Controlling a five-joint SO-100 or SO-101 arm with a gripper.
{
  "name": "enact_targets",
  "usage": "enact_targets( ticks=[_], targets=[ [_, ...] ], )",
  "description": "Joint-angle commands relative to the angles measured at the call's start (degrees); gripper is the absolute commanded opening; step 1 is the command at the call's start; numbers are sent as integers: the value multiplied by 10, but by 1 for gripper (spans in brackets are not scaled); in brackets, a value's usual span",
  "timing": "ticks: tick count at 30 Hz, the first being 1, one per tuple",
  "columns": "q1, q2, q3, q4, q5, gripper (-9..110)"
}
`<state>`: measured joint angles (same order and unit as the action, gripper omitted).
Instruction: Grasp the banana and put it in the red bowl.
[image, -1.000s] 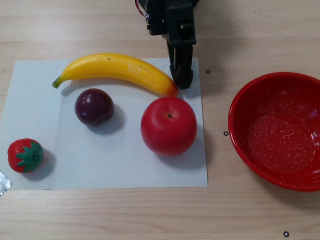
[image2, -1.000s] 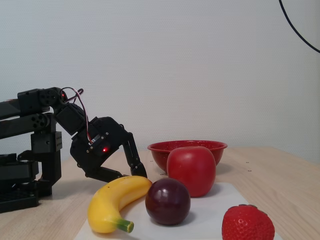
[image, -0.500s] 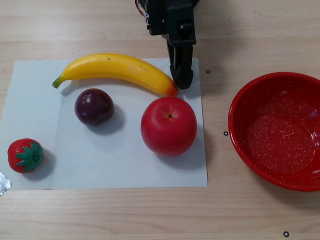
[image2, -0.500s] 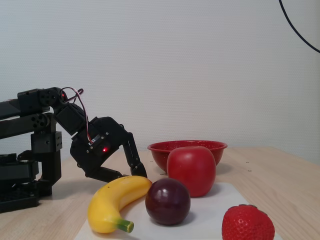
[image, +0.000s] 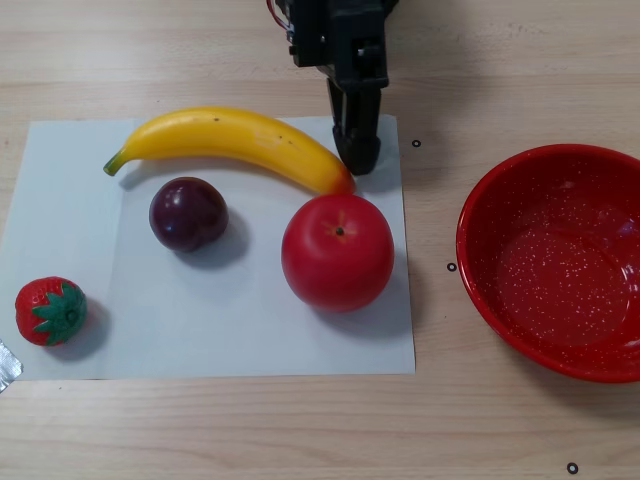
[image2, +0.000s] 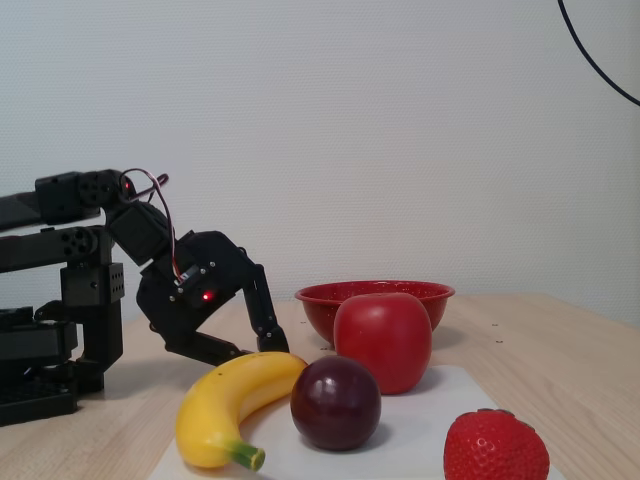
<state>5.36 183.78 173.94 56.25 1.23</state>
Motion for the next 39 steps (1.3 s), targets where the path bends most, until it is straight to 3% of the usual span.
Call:
enact_targets(
  ticks=[1,21,39],
  targets=[
    [-13,-27,-68,25,2,0],
    [-78,-210,-378,258,-12,0],
    [-216,-457,-638,358,92,0]
  ],
)
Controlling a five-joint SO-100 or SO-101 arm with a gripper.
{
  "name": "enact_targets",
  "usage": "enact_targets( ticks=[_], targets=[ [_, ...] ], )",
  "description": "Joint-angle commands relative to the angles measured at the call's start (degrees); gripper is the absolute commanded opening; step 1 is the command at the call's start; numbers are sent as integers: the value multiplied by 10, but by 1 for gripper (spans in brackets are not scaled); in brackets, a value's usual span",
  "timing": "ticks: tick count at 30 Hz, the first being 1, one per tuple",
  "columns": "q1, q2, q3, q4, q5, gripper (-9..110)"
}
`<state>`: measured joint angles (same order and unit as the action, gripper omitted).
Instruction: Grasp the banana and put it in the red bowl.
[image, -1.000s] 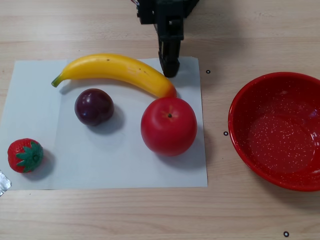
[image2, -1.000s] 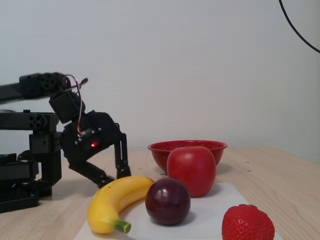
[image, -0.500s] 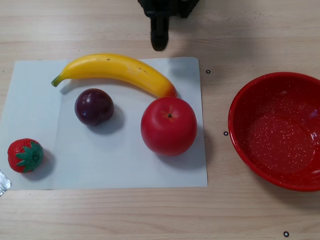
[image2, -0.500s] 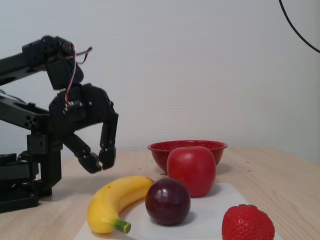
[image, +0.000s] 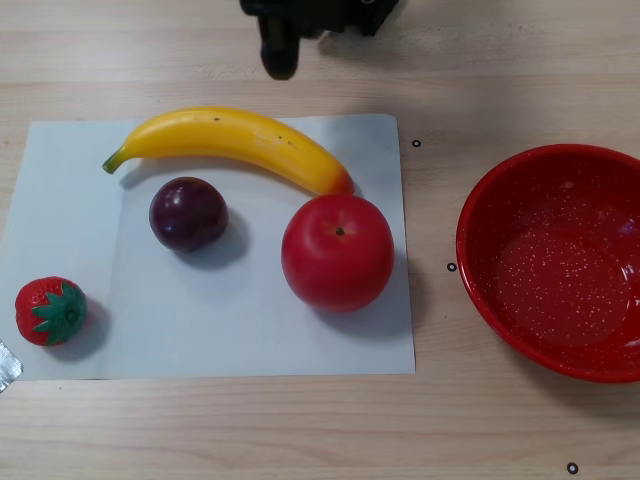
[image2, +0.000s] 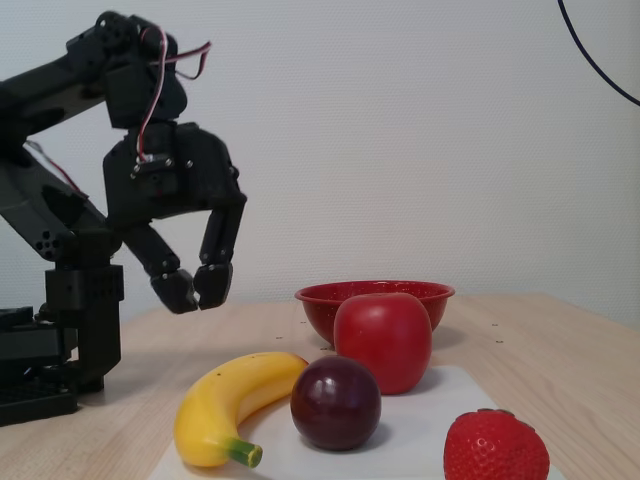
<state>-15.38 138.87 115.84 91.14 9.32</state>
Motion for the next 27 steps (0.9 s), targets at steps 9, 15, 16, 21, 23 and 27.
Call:
enact_targets(
  ticks=[9,15,16,21,23,27],
  targets=[
    [-40,-74,-87,1,76,25],
    [-37,-114,-96,-31,84,47],
    [-37,-126,-100,-32,86,50],
    [-36,-171,-112,-58,86,58],
    [-36,-187,-113,-71,86,61],
    [-33,-217,-123,-84,82,65]
  ],
)
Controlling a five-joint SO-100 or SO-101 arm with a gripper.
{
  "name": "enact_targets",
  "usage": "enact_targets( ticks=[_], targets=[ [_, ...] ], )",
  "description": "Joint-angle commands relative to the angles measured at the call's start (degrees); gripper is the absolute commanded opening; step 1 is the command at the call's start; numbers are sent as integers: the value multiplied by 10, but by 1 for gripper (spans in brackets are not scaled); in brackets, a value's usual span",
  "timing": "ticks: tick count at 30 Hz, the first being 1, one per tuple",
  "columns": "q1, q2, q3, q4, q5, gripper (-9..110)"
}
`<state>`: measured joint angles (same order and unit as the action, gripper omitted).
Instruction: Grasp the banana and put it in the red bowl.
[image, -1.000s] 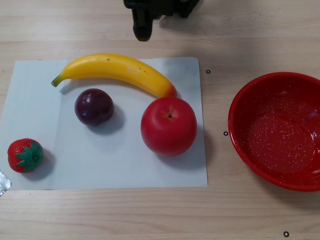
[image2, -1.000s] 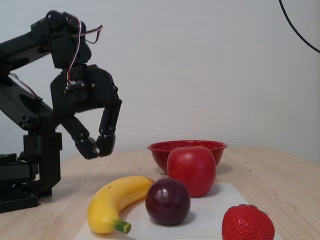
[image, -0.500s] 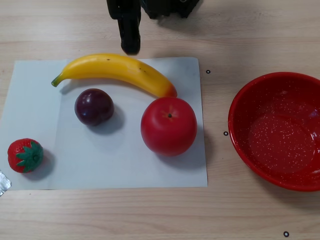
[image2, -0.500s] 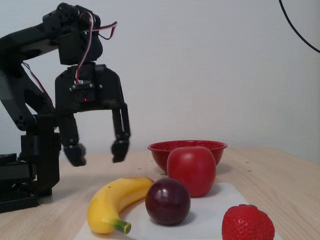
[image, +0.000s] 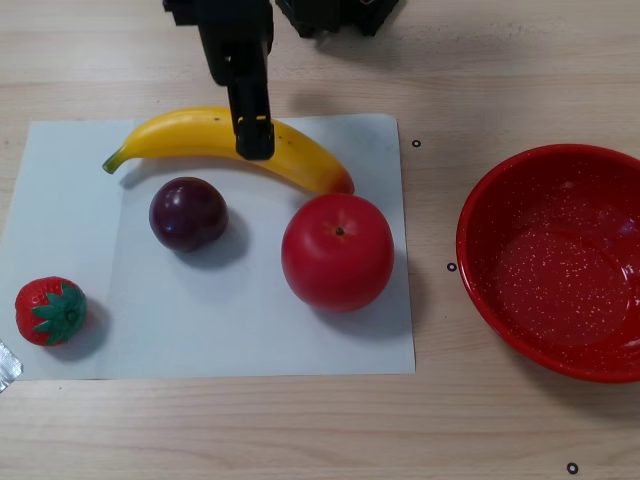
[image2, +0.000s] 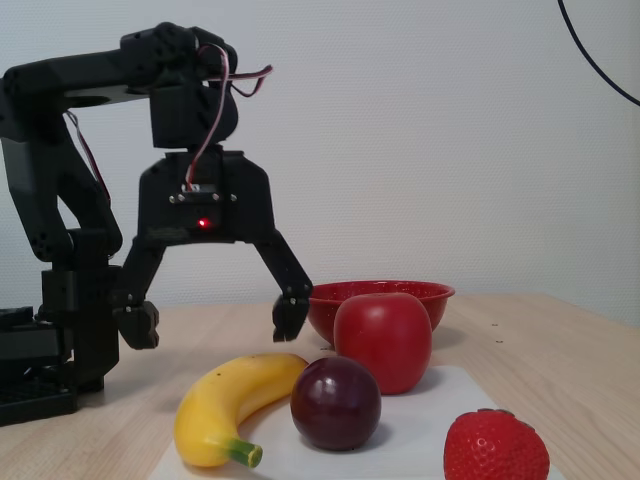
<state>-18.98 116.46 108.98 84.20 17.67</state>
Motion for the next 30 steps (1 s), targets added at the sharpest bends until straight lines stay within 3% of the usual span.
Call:
enact_targets(
  ticks=[1,10,30],
  targets=[
    [4,-1,-59,-18,-3,67],
    [5,-66,-94,-15,16,74],
    [16,-196,-159,-16,29,76]
  ],
)
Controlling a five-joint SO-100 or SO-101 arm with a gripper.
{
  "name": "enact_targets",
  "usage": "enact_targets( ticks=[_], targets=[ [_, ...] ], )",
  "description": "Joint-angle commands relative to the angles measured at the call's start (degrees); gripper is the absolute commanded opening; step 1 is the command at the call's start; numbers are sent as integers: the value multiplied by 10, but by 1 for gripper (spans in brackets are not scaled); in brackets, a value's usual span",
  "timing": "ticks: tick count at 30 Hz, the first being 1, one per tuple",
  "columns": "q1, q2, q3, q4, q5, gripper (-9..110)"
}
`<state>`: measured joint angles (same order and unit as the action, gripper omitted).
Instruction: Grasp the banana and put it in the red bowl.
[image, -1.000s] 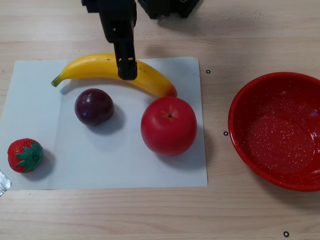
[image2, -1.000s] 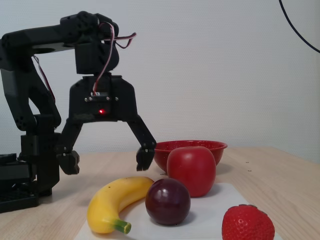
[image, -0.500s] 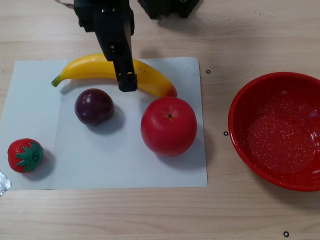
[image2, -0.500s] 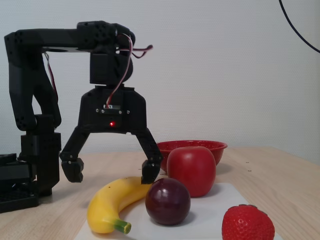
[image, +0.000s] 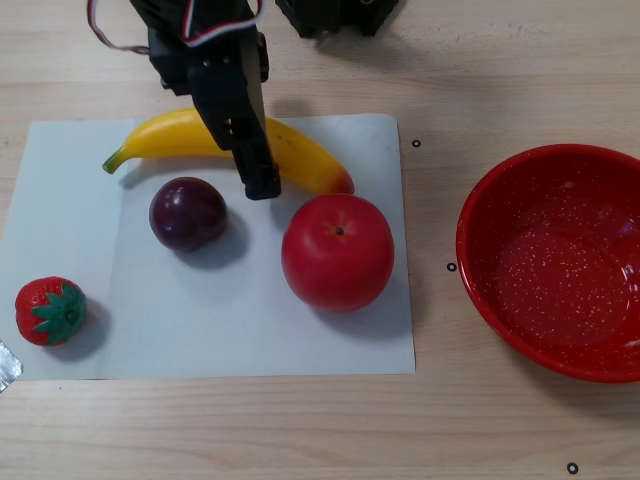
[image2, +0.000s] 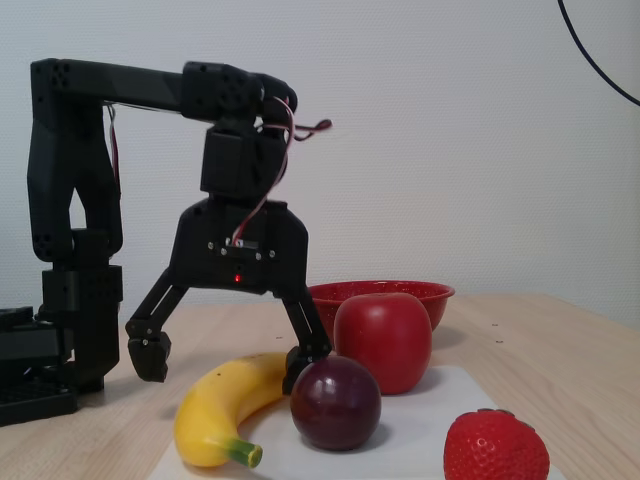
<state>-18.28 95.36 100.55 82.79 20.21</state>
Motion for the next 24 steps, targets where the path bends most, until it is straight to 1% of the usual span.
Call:
enact_targets(
  ticks=[1,13,24],
  targets=[
    [10,9,-80,1,2,76],
    [17,-60,-134,5,-4,76],
    [8,-74,-113,-11,3,75]
  ],
)
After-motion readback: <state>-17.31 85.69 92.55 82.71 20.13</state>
